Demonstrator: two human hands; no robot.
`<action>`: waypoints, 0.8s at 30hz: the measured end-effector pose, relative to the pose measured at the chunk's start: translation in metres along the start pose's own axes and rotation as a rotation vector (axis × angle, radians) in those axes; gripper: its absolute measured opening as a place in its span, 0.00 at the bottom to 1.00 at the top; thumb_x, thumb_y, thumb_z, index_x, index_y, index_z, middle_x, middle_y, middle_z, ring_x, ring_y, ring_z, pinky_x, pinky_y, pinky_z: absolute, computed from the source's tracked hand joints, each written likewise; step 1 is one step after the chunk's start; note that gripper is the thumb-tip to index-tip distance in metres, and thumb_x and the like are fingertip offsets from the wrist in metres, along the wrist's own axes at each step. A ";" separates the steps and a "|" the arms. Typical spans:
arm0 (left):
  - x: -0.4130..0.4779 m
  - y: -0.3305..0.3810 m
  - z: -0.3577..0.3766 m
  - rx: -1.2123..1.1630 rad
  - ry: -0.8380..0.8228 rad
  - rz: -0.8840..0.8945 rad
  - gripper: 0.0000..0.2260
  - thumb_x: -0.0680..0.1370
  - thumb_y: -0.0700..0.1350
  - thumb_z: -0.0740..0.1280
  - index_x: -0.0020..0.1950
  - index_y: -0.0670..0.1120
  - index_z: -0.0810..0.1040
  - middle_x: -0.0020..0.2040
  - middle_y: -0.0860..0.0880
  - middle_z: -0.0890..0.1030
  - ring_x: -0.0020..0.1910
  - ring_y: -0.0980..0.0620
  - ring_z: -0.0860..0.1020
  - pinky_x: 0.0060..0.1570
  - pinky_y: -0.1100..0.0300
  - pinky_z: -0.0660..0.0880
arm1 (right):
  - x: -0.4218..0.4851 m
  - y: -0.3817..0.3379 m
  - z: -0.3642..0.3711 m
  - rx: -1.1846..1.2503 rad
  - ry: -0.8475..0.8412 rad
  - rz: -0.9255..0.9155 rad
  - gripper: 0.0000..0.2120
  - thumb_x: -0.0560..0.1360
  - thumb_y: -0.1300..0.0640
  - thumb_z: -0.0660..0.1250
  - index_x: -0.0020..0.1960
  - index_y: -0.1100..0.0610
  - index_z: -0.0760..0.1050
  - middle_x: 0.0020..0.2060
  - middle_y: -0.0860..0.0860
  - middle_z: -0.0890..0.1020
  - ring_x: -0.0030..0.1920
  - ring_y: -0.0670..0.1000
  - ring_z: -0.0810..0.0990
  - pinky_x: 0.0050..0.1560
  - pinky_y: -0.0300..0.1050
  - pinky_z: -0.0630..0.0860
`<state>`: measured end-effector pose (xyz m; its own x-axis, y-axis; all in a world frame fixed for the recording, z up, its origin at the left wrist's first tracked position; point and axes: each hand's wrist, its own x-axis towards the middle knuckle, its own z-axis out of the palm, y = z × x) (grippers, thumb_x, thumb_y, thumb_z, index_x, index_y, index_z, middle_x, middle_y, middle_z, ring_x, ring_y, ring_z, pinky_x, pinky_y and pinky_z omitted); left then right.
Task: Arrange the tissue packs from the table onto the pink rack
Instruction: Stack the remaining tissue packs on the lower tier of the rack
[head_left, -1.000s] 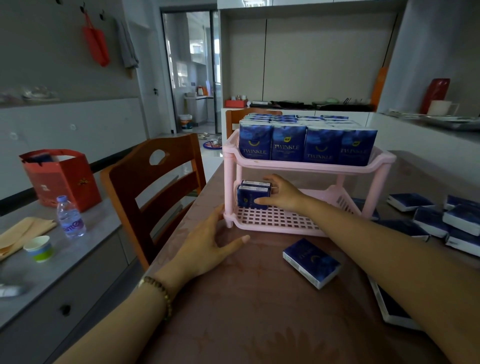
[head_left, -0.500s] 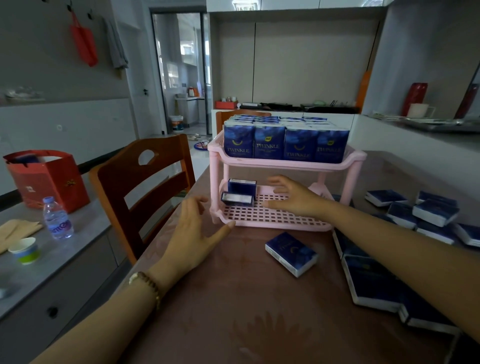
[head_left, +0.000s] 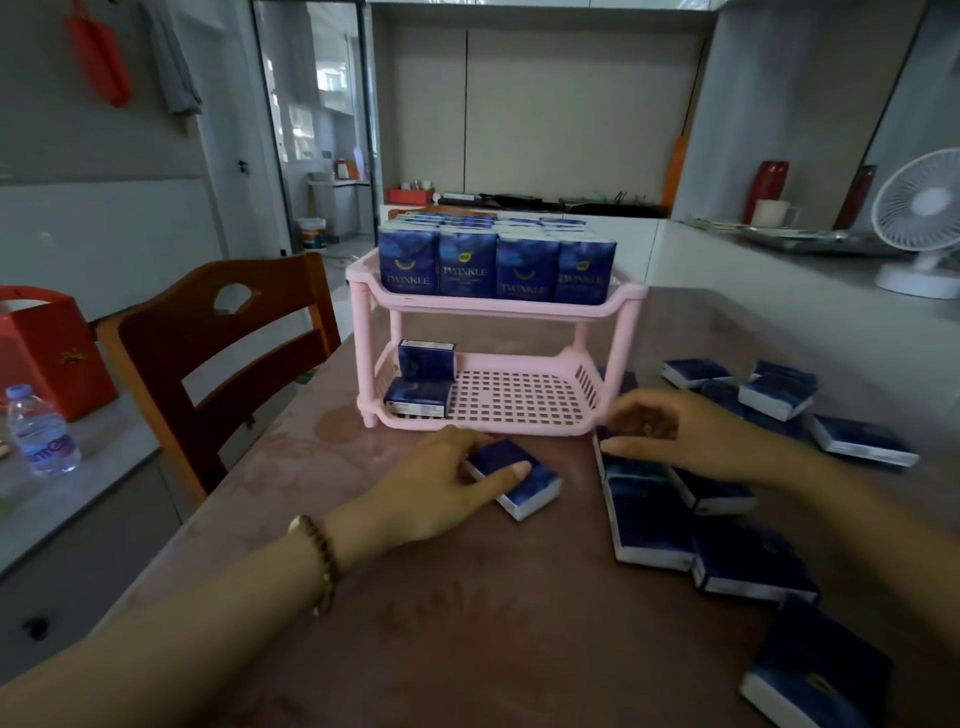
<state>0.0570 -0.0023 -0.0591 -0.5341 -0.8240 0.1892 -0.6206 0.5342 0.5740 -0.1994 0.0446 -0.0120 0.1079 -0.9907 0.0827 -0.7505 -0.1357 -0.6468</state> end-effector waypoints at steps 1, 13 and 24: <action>0.003 0.004 0.003 0.023 0.005 -0.012 0.23 0.74 0.64 0.60 0.60 0.51 0.75 0.54 0.53 0.77 0.50 0.55 0.75 0.51 0.61 0.73 | -0.006 0.004 -0.001 -0.045 0.040 0.041 0.22 0.59 0.36 0.70 0.47 0.48 0.77 0.45 0.44 0.82 0.46 0.41 0.80 0.53 0.42 0.77; -0.002 0.014 0.028 -0.366 0.011 0.047 0.19 0.72 0.44 0.72 0.58 0.43 0.69 0.49 0.54 0.79 0.42 0.65 0.79 0.40 0.72 0.75 | -0.046 -0.008 0.006 -0.581 -0.154 0.264 0.37 0.56 0.22 0.59 0.46 0.53 0.76 0.42 0.49 0.80 0.40 0.46 0.76 0.39 0.39 0.68; -0.006 0.011 0.022 -0.596 0.104 -0.026 0.09 0.77 0.40 0.65 0.56 0.42 0.76 0.46 0.48 0.83 0.39 0.60 0.82 0.38 0.68 0.78 | -0.046 -0.007 0.021 0.073 -0.099 0.221 0.23 0.66 0.48 0.75 0.55 0.50 0.68 0.46 0.43 0.80 0.48 0.42 0.79 0.53 0.41 0.75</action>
<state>0.0410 0.0121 -0.0714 -0.4455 -0.8655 0.2289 -0.1880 0.3405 0.9213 -0.1853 0.0916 -0.0269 0.0125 -0.9901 -0.1397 -0.7141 0.0889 -0.6944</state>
